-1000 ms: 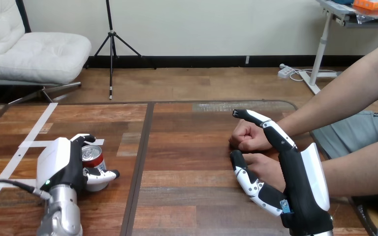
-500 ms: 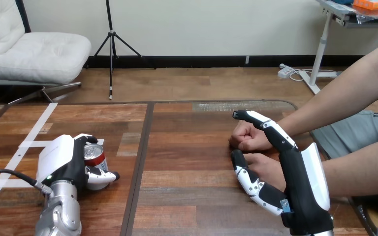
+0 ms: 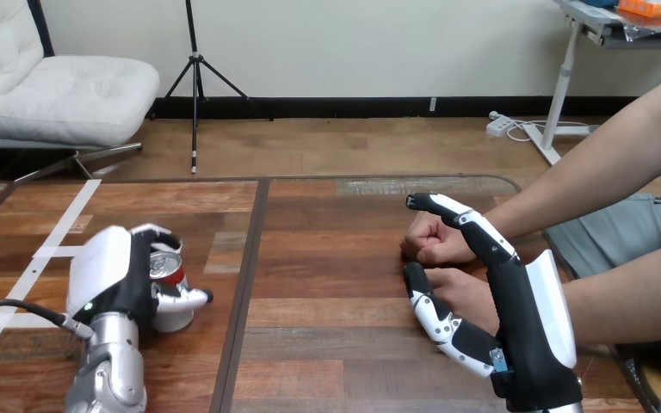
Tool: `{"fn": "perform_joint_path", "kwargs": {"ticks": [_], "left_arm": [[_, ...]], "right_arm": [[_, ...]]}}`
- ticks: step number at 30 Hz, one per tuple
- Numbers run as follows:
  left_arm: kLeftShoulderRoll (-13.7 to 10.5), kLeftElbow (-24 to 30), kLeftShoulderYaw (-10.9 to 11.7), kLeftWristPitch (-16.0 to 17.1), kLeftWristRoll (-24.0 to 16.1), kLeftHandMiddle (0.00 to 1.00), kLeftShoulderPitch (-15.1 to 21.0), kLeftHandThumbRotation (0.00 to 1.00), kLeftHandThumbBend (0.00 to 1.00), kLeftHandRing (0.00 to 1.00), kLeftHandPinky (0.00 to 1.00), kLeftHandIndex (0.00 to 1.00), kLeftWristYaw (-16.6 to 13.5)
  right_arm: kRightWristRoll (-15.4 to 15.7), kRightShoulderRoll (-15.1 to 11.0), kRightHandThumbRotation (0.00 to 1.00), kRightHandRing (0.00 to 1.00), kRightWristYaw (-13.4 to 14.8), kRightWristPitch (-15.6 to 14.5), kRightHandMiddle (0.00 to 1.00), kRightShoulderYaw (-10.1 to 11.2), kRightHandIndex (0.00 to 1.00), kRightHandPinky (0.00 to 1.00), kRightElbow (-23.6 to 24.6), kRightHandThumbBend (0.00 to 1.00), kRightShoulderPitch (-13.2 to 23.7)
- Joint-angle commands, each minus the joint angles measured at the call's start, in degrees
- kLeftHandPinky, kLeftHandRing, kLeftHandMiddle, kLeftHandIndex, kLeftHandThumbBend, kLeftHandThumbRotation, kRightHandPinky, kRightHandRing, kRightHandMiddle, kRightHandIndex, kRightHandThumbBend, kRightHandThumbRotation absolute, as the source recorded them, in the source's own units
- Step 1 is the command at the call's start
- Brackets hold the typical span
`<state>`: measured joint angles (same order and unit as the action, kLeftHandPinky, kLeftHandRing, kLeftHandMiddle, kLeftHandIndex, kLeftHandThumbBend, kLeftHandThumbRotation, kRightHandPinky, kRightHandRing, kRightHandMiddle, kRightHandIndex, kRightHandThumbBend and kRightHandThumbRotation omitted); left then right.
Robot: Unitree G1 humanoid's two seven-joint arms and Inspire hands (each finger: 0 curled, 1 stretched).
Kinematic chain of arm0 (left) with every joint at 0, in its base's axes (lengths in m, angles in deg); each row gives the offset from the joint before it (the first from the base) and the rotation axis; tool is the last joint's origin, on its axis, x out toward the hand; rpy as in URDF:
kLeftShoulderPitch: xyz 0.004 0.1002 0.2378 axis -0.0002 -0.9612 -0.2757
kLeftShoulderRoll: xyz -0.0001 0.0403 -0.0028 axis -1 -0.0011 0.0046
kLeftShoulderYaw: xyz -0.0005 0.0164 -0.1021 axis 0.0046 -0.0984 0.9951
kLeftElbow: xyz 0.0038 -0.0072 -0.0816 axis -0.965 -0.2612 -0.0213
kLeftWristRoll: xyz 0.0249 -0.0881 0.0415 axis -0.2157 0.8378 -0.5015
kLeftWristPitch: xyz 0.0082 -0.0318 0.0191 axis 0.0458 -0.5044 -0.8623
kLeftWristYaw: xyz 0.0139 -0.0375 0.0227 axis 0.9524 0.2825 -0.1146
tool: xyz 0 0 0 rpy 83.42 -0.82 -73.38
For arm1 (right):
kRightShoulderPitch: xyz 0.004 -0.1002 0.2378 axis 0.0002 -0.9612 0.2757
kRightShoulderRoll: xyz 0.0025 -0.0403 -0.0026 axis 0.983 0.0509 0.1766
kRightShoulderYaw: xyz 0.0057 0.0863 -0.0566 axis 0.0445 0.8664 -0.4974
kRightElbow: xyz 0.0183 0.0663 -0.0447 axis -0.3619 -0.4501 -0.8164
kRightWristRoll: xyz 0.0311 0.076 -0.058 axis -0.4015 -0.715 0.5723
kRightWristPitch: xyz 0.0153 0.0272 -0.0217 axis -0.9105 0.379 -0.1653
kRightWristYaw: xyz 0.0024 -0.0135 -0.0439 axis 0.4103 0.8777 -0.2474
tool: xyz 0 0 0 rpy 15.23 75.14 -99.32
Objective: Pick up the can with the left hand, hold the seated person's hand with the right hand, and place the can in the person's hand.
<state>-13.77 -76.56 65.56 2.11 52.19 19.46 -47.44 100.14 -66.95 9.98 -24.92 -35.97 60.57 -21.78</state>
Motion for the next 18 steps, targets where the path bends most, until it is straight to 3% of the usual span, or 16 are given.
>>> {"fn": "perform_joint_path", "kwargs": {"ticks": [1, 6, 18], "left_arm": [[-0.4, 1.4, 0.7, 3.8, 0.7, 0.55, 2.4, 0.00, 0.82, 0.53, 0.51, 0.61, -3.6], [0.1, 1.2, 1.5, 7.8, 2.2, 0.51, 1.7, 0.00, 0.79, 0.48, 0.47, 0.55, -7.4], [0.2, 1.7, 2.2, 13.3, 4.4, 0.49, 0.8, 0.00, 0.76, 0.46, 0.45, 0.50, -9.9]], "right_arm": [[-0.2, -0.2, 0.00, 0.83, 0.1, 0.1, 0.81, 0.2, 0.77, 0.82, 3.1, 0.31, 2.0], [-0.3, 0.0, 0.00, 0.83, 0.1, -0.2, 0.82, 0.2, 0.76, 0.82, 3.3, 0.31, 2.0], [0.1, 0.2, 0.00, 0.83, 0.4, 0.0, 0.81, 0.1, 0.76, 0.82, 3.1, 0.31, 2.1]]}}
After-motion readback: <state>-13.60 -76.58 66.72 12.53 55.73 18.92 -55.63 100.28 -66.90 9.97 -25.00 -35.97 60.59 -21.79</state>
